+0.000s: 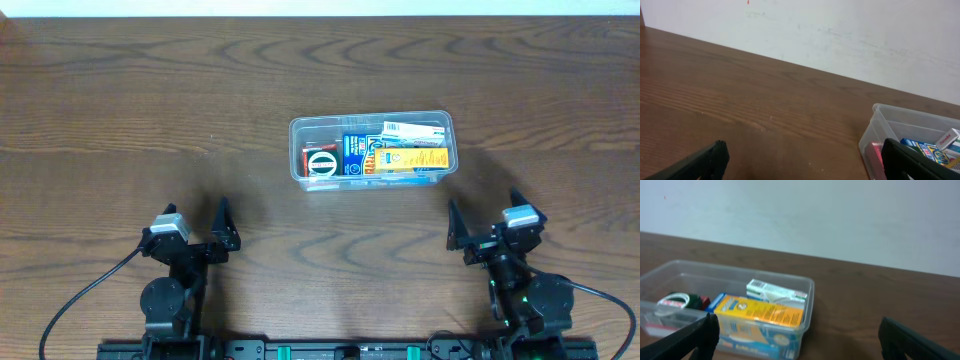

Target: Pack container

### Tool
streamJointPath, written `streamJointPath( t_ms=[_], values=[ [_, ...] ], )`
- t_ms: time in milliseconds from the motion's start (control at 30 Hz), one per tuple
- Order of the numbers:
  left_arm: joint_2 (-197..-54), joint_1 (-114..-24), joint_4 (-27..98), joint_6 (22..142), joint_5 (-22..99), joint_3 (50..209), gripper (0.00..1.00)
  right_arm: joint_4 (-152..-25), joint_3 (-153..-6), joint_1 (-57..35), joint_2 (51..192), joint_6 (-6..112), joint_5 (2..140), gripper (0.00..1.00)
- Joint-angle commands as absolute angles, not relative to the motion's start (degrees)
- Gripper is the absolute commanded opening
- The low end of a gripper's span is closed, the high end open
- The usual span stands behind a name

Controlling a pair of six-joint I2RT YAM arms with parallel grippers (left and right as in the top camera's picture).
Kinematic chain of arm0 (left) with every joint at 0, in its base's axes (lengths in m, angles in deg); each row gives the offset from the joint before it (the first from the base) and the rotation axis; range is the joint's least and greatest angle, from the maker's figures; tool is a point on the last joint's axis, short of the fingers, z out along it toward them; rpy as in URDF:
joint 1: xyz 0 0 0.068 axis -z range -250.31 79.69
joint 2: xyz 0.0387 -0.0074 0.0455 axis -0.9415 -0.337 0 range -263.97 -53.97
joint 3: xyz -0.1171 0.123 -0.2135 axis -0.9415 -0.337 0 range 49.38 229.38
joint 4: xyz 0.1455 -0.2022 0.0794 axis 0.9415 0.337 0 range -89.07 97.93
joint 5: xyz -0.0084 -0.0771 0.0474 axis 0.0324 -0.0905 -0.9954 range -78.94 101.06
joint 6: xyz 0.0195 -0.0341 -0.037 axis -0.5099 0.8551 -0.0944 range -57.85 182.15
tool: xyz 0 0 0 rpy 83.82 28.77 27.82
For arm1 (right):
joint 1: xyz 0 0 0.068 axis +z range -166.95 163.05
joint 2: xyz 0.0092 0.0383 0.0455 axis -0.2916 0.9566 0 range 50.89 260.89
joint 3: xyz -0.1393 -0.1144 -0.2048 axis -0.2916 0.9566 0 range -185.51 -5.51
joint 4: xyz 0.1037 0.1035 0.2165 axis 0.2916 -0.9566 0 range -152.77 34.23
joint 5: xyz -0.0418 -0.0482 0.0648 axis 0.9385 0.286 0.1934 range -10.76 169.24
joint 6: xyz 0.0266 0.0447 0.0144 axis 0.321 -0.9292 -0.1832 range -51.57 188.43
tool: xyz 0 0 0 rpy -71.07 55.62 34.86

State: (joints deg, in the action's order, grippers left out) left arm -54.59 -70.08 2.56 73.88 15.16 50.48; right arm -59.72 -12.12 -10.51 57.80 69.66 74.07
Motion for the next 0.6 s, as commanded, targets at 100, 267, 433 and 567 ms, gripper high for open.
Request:
streamJointPath(
  t_ms=[100,267,433,567],
  values=[
    [-54.2,-69.86,4.66,73.11,15.8,49.61,0.98,-59.41,-7.8,-10.99,54.59,71.08,73.19,0.99],
    [-54.2,-69.86,4.63,73.11,15.8,49.61,0.98,-59.5,-5.83,-10.99,51.51,71.32,73.72,0.99],
    [-54.2,-69.86,4.63,73.11,15.8,49.61,0.98,-59.63,-5.83,-10.99,51.16,71.28,74.31,0.99],
    [-54.2,-69.86,4.63,73.11,15.8,49.61,0.98,-59.59,-5.83,-10.97,51.16,71.04,74.26,0.99]
  ],
)
